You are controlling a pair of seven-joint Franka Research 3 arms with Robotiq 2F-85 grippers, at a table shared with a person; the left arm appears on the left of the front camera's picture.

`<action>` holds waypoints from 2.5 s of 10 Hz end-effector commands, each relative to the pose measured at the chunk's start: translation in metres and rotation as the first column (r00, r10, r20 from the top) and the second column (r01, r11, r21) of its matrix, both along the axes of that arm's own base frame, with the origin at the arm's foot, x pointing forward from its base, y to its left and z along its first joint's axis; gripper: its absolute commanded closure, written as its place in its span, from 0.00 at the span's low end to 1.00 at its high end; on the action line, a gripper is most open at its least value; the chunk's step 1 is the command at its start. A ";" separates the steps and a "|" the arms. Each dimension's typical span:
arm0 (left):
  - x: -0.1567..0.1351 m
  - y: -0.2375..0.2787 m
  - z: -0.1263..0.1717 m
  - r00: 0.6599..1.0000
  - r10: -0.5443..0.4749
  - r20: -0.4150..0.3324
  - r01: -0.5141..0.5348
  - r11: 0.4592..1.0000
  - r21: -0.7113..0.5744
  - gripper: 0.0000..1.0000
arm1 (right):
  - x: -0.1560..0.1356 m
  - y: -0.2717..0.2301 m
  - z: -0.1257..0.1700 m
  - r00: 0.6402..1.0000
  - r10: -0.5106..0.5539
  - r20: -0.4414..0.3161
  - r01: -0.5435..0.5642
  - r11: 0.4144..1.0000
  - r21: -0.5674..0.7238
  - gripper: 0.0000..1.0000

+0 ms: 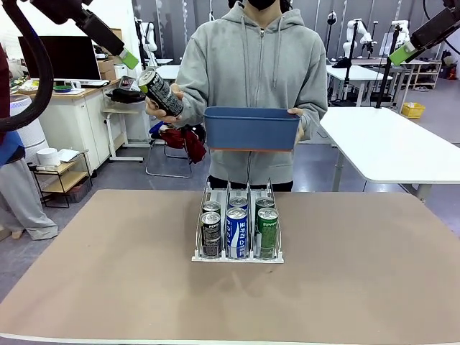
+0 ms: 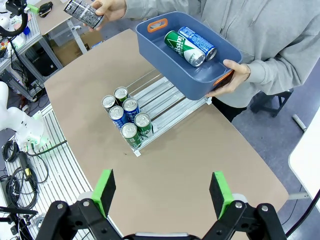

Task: Fill the beverage cans into the dispenser.
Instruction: Pick up the Pepsi coke handed by the human.

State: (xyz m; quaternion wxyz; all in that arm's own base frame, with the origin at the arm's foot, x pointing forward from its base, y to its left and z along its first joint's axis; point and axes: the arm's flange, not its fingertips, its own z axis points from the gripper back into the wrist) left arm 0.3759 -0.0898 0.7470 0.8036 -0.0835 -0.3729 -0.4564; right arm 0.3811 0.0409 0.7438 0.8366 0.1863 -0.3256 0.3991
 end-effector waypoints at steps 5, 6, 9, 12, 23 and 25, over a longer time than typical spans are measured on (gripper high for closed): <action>0.039 -0.002 -0.012 0.994 -0.110 -0.014 0.110 0.994 0.006 0.00 | 0.000 0.001 -0.001 1.000 0.002 -0.002 -0.002 1.000 -0.001 0.00; 0.046 -0.002 -0.016 0.994 -0.111 -0.025 0.111 0.994 0.001 0.00 | 0.000 0.001 -0.001 1.000 0.002 -0.002 -0.002 1.000 -0.001 0.00; 0.059 -0.002 -0.025 0.990 -0.131 -0.043 0.131 0.991 -0.002 0.00 | 0.000 0.001 -0.001 1.000 0.002 -0.002 -0.002 1.000 -0.001 0.00; 0.070 -0.005 -0.037 0.990 -0.133 -0.057 0.132 0.991 -0.007 0.00 | 0.000 0.001 -0.001 1.000 0.002 -0.002 -0.002 1.000 -0.001 0.00; 0.084 -0.009 -0.054 0.989 -0.131 -0.066 0.128 0.991 -0.038 0.00 | 0.000 0.001 -0.001 1.000 0.002 -0.002 -0.002 1.000 -0.001 0.00; 0.083 -0.009 -0.054 0.993 -0.103 -0.049 0.102 0.995 -0.016 0.60 | 0.000 0.001 -0.001 1.000 0.002 -0.002 -0.002 1.000 -0.001 0.00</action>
